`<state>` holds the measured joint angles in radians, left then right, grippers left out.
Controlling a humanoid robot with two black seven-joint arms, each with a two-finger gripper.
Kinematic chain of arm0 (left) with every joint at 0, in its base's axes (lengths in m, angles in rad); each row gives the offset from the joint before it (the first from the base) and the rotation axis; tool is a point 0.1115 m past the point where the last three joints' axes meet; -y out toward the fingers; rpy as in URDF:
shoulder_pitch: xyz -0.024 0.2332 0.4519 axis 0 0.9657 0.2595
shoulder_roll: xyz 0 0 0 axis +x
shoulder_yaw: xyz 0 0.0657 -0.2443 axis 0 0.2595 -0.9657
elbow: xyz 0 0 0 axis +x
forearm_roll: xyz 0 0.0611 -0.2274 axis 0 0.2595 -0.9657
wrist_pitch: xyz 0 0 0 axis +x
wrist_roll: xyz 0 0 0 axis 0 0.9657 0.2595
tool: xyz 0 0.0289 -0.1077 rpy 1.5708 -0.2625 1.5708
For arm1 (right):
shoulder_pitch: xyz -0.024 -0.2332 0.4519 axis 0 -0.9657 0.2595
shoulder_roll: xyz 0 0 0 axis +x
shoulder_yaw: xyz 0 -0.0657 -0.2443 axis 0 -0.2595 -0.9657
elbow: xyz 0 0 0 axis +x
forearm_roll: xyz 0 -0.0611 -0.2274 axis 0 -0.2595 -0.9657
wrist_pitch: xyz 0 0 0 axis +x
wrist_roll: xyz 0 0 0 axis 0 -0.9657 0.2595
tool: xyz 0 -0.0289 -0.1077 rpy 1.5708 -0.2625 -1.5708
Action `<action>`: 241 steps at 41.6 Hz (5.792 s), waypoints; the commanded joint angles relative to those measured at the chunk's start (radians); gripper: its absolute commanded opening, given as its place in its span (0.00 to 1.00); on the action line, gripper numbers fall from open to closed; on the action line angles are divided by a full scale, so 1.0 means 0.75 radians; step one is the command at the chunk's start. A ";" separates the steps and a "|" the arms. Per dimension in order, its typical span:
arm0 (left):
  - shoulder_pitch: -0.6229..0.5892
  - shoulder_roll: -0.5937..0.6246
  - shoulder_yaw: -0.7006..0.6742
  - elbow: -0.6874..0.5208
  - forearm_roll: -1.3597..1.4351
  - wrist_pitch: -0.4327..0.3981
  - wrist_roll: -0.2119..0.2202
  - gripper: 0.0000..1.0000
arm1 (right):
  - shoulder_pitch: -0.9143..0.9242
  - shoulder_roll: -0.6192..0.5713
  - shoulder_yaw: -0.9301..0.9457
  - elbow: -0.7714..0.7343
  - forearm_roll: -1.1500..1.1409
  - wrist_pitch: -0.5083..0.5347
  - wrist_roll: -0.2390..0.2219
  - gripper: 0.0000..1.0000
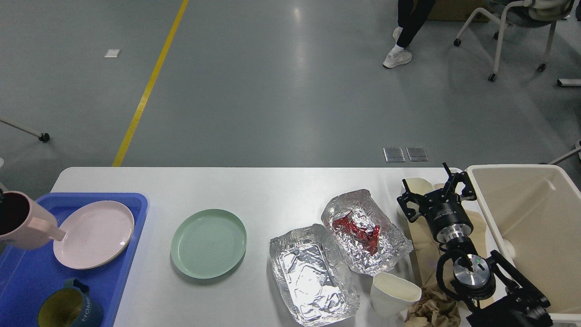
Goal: Tidy desktop
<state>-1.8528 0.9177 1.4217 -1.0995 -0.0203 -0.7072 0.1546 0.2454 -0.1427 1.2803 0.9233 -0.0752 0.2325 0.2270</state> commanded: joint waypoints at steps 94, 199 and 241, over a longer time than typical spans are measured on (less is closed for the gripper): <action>-0.481 -0.659 0.054 -0.323 -0.167 0.125 0.003 0.96 | 0.000 0.000 0.001 -0.002 0.000 0.001 0.000 1.00; 0.808 -0.843 -0.605 0.081 -0.419 0.961 0.043 0.52 | 0.000 0.002 0.001 0.000 0.000 -0.001 0.000 1.00; 0.820 -0.843 -0.630 0.143 -0.417 0.806 0.068 0.00 | 0.000 0.002 -0.001 0.000 0.000 -0.001 0.000 1.00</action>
<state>-1.2301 0.2873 0.9499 -0.9934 -0.3326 -0.0950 0.2042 0.2454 -0.1421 1.2807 0.9234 -0.0752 0.2329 0.2270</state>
